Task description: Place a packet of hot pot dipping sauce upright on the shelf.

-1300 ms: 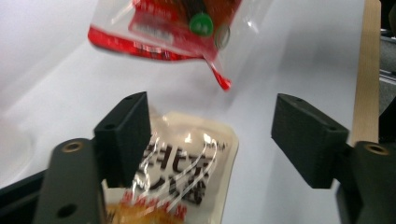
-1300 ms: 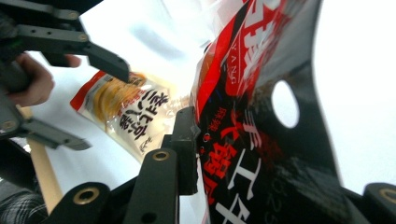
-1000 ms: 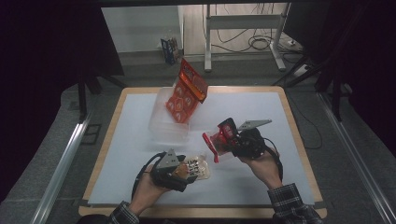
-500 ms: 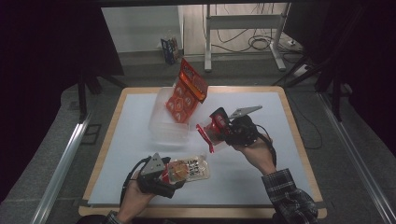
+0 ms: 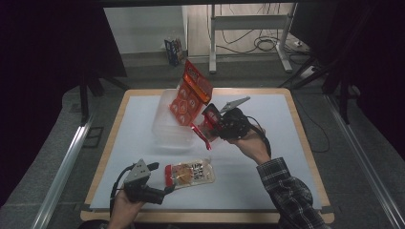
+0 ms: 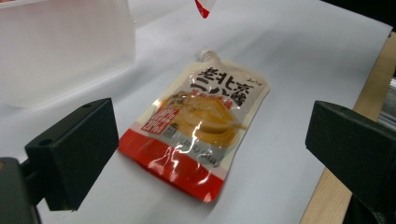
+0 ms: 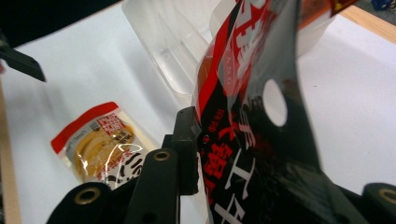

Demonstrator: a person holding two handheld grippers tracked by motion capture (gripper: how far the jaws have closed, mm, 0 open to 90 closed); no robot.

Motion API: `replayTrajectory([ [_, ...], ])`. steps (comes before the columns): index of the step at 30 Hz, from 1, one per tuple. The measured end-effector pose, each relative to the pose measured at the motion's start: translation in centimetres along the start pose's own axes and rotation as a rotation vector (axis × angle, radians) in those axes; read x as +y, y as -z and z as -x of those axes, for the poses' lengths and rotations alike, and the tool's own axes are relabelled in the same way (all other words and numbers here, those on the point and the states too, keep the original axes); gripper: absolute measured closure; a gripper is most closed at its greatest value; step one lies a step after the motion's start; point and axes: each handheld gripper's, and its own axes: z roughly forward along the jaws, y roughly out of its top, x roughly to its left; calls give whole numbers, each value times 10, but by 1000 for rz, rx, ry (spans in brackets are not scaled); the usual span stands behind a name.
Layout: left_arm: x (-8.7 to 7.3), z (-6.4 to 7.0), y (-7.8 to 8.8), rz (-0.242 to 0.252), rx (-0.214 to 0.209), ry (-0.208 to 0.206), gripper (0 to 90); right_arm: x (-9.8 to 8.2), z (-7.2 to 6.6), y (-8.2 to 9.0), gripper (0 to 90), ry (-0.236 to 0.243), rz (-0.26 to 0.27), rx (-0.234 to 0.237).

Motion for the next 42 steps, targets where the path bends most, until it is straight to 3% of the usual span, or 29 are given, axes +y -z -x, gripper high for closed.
replayTrajectory([
  [19,-2,2,2,-18,36,-33,27,19,6,-36,700,95,-140,-14],
  [42,-3,5,1,-40,60,-71,27,62,-7,-70,703,239,-153,-48],
])
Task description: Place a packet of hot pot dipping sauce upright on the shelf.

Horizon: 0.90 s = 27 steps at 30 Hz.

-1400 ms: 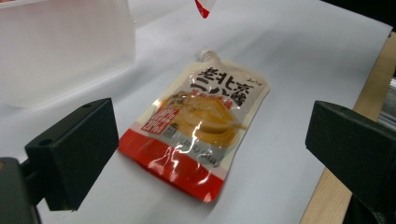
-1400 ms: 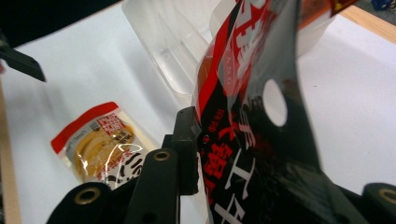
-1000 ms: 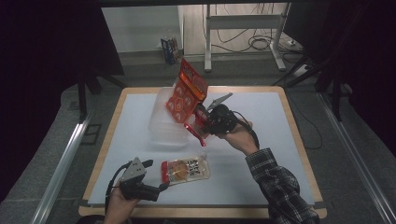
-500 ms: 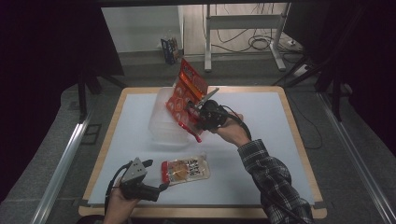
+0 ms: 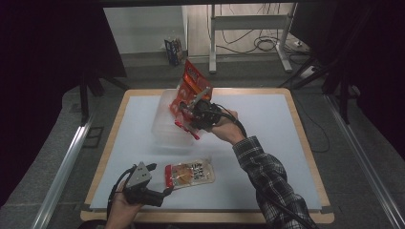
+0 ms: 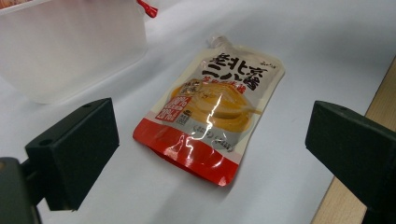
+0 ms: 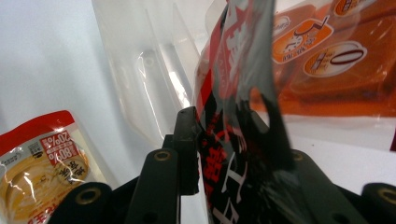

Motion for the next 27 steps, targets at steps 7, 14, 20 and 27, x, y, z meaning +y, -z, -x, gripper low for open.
replayTrajectory([
  [7,0,-1,0,2,-1,2,27,8,0,-4,703,11,12,3],
  [14,0,-1,0,2,-1,1,27,15,-2,-5,704,41,13,1],
  [20,-1,-2,1,1,0,3,27,13,-3,-2,706,68,18,8],
  [27,0,-2,0,-3,0,-2,27,2,-2,2,706,72,7,40],
])
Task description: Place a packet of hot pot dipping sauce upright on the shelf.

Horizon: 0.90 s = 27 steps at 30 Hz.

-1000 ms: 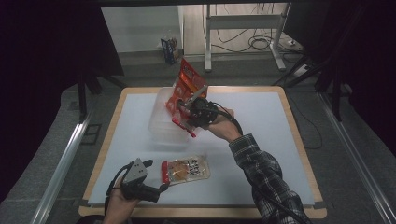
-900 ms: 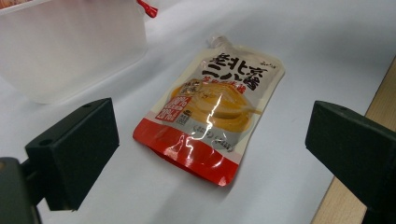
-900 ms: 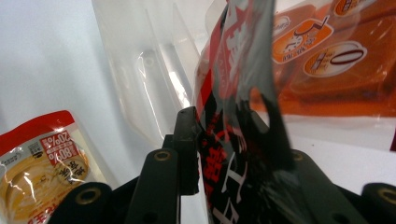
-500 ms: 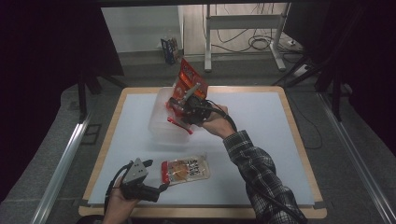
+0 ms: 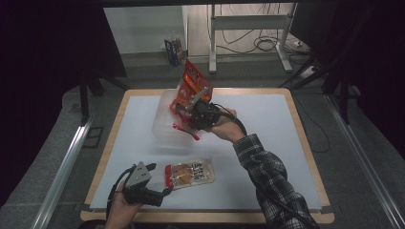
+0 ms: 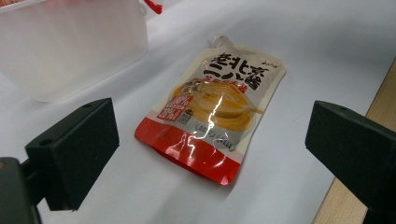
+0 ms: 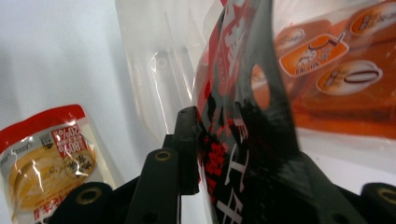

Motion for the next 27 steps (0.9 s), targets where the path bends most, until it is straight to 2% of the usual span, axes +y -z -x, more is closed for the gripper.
replayTrajectory([
  [10,0,0,0,0,1,1,27,-12,7,14,705,2,-51,10],
  [17,0,-1,1,3,4,4,27,-15,11,11,705,10,-100,21],
  [20,0,-2,1,3,7,3,27,-10,12,7,705,12,-91,33],
  [27,0,-3,2,8,8,7,27,13,6,-9,705,70,-108,15],
])
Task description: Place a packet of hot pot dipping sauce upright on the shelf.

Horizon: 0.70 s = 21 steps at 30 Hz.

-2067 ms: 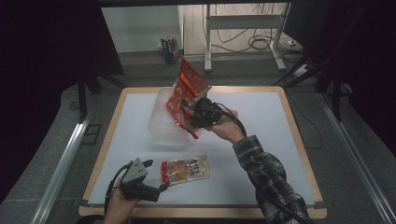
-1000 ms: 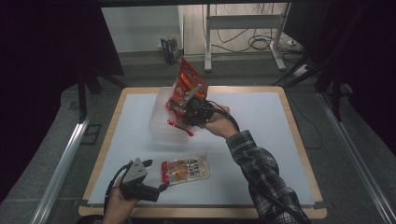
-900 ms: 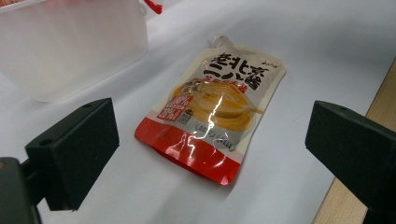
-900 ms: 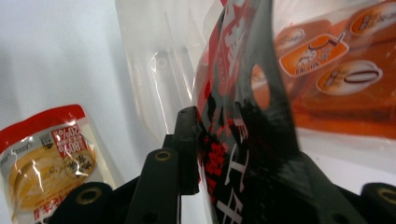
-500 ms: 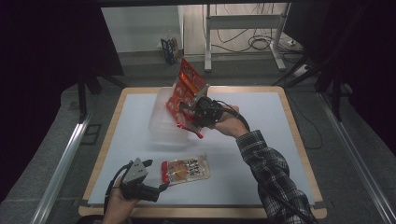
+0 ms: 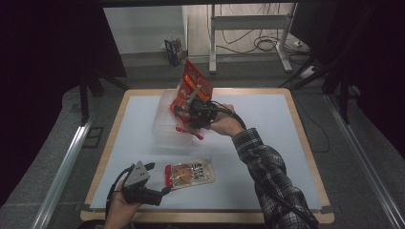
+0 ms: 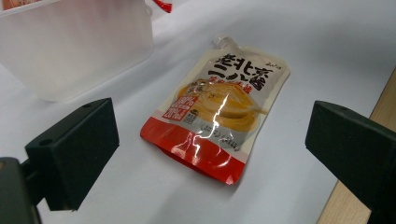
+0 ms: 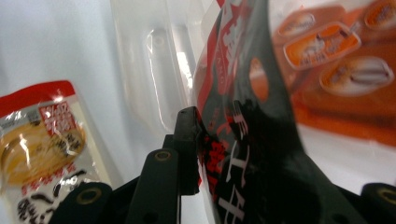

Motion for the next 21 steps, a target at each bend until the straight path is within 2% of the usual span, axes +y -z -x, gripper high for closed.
replayTrajectory([
  [4,0,0,1,2,1,1,27,13,-3,-10,698,23,10,-7],
  [7,0,-1,1,3,2,2,27,18,-3,-14,679,15,24,-6],
  [14,0,-1,1,4,3,4,27,9,5,-8,531,-96,96,12],
  [16,0,-1,1,3,2,2,27,3,8,-2,523,-140,135,26],
  [21,0,0,0,0,2,0,27,-10,10,5,527,-188,166,29],
])
